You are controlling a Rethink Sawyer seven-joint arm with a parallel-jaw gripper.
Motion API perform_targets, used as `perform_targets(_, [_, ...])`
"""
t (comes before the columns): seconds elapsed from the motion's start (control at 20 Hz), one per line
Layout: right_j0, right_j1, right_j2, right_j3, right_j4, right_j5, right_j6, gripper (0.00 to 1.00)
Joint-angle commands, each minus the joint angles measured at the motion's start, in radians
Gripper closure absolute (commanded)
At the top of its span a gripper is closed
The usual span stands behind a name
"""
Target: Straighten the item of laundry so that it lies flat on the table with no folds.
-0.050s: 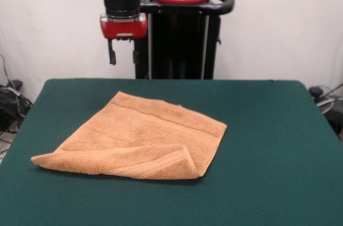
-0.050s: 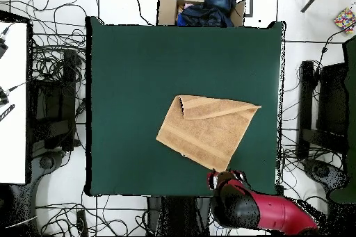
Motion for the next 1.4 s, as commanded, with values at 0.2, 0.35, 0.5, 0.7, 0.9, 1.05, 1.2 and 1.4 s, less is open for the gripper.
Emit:
perform_targets(0.2, [0.107, 0.026, -0.01, -0.01, 0.062, 0.034, 0.179, 0.0])
perform_targets(0.35, [0.155, 0.031, 0.006, -0.037, 0.104, 0.057, 0.194, 0.0])
perform_targets(0.5, [0.212, 0.026, 0.007, -0.066, 0.145, 0.062, 0.213, 0.0])
perform_targets(0.7, [0.283, 0.059, -0.024, -0.129, 0.191, 0.048, 0.23, 0.0])
perform_targets(0.9, [0.316, 0.121, -0.05, -0.189, 0.227, 0.024, 0.229, 0.0])
perform_targets(1.05, [0.325, 0.153, -0.057, -0.23, 0.244, 0.02, 0.216, 0.0])
perform_targets(1.2, [0.325, 0.188, -0.057, -0.263, 0.254, 0.0, 0.205, 0.0])
perform_targets(1.4, [0.324, 0.184, -0.037, -0.286, 0.289, 0.042, 0.193, 0.0])
